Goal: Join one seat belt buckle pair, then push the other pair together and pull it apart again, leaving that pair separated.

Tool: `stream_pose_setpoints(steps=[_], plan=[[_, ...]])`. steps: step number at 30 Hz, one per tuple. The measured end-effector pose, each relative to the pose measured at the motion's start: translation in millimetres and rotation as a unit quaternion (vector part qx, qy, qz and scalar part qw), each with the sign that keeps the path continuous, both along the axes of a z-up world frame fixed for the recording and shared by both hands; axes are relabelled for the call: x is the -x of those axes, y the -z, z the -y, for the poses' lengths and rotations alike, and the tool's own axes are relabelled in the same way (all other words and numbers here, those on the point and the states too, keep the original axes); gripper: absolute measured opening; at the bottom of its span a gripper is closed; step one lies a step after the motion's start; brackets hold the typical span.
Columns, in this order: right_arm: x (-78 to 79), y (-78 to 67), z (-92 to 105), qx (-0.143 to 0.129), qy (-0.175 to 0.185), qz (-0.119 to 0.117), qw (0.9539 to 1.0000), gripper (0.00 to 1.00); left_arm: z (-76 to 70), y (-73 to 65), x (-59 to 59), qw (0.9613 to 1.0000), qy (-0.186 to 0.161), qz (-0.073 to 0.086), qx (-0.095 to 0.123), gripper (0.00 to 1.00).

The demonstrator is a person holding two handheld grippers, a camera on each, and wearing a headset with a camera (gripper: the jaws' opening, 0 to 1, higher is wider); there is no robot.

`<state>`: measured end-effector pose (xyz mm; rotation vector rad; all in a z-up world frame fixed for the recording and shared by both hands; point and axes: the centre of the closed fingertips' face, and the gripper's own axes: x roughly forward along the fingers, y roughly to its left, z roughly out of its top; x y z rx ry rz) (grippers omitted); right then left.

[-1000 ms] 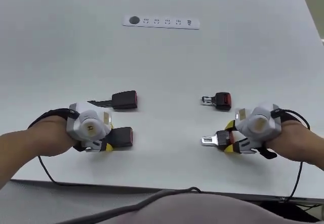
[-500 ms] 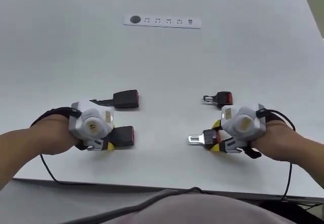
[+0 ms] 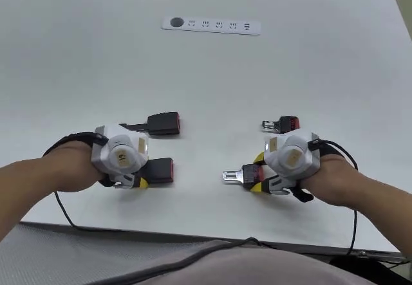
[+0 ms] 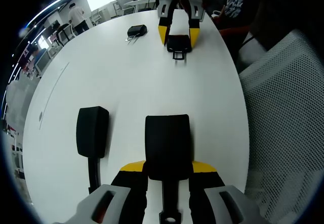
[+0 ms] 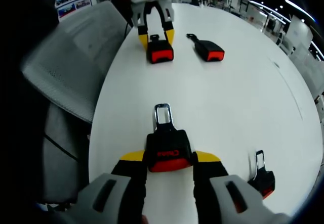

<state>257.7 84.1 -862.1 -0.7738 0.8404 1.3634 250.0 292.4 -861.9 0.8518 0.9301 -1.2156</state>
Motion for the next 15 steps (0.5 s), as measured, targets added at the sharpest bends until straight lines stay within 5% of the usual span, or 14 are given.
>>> stream_pose_setpoints(steps=[15], plan=[[-2.6,-0.2,-41.4,-0.019,-0.004,0.001,0.9998,0.36,1.2,-0.5,0.0,1.0000,0.002,-0.002,0.001,0.32]])
